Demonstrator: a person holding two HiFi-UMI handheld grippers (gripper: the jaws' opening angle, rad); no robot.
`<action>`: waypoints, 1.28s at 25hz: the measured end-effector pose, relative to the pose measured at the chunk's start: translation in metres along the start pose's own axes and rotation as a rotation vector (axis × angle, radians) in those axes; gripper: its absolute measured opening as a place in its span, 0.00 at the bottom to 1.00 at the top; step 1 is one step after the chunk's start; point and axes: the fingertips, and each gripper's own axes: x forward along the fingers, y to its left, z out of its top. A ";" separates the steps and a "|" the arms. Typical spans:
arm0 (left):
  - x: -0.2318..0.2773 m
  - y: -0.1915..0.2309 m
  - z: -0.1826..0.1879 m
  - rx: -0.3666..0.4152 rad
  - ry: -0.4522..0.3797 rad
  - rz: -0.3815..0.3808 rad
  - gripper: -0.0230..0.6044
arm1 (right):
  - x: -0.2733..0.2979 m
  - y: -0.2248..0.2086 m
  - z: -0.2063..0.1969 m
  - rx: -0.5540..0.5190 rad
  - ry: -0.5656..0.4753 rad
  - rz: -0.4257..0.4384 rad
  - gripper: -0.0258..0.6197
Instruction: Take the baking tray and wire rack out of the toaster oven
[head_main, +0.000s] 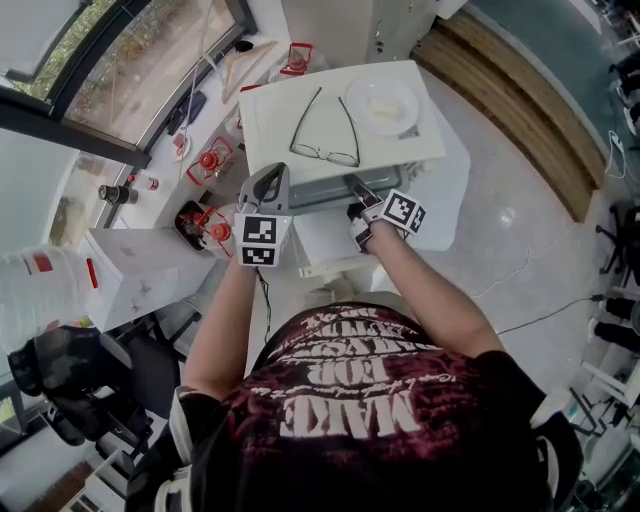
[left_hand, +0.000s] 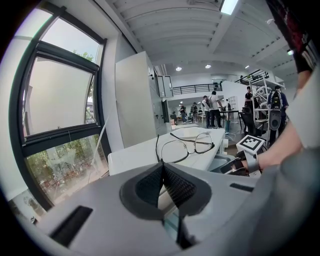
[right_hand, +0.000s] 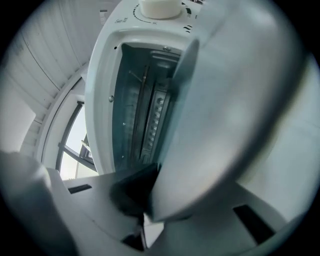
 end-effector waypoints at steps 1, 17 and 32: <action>0.000 0.000 0.000 -0.001 0.002 -0.002 0.05 | -0.002 0.000 -0.002 0.001 0.001 -0.001 0.09; -0.003 -0.002 -0.001 0.031 -0.005 -0.006 0.05 | -0.081 0.002 -0.053 0.146 0.016 -0.002 0.06; -0.002 -0.001 -0.004 0.041 -0.012 0.003 0.05 | -0.193 -0.040 -0.064 0.134 0.045 -0.127 0.06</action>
